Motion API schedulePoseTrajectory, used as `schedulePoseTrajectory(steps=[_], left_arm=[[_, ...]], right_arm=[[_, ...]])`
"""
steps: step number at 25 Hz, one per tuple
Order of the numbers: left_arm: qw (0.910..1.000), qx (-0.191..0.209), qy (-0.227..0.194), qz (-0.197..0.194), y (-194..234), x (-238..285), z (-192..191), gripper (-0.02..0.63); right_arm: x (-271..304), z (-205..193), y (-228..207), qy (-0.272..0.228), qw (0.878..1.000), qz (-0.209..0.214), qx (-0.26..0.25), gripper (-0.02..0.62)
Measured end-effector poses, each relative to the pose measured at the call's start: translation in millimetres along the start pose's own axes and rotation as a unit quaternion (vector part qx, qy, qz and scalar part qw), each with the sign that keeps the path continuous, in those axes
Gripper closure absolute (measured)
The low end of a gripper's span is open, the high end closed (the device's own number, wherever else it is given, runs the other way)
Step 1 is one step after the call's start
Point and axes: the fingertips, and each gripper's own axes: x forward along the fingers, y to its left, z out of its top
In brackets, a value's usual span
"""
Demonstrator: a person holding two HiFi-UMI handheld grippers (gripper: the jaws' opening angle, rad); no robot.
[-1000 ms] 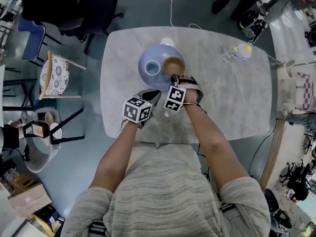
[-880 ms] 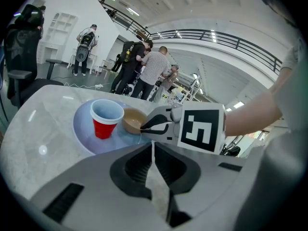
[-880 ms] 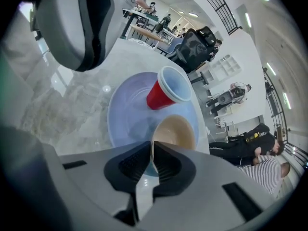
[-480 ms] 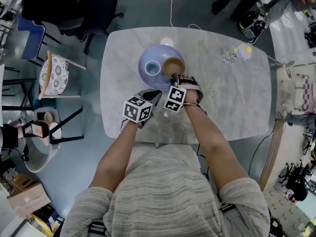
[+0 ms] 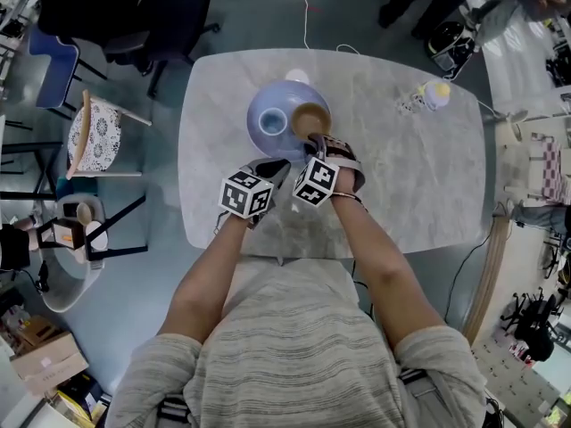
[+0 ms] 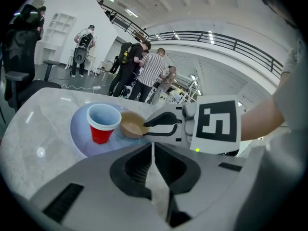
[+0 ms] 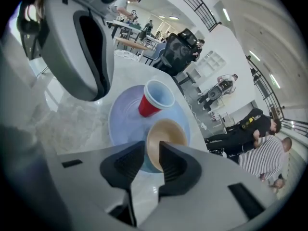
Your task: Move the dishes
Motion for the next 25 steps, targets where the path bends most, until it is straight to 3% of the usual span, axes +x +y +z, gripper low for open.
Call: schedulePoseTrajectory(steps=[4, 9, 17, 25], left_arm=[[0.9998, 0.013, -0.011, -0.002, -2.8, -5.5, 6.9, 0.581], [0.9990, 0.022, -0.035, -0.017, -11.5, -22.3, 18.4, 0.583], [0.9942, 0.036, -0.078, -0.064, -37.9, -52.0, 30.6, 0.583], [0.9790, 0.105, -0.147, -0.095, -72.8, -98.8, 61.3, 0.586]], right_arm=[[-22.4, 7.4, -3.3, -0.032, 0.996, 0.002, 0.078, 0.485], [-60.4, 18.6, 2.7, -0.094, 0.977, 0.020, 0.193, 0.521], [-127.9, 36.7, 5.7, -0.199, 0.944, 0.031, 0.260, 0.565], [-176.2, 54.6, 8.3, -0.253, 0.902, 0.011, 0.350, 0.571]])
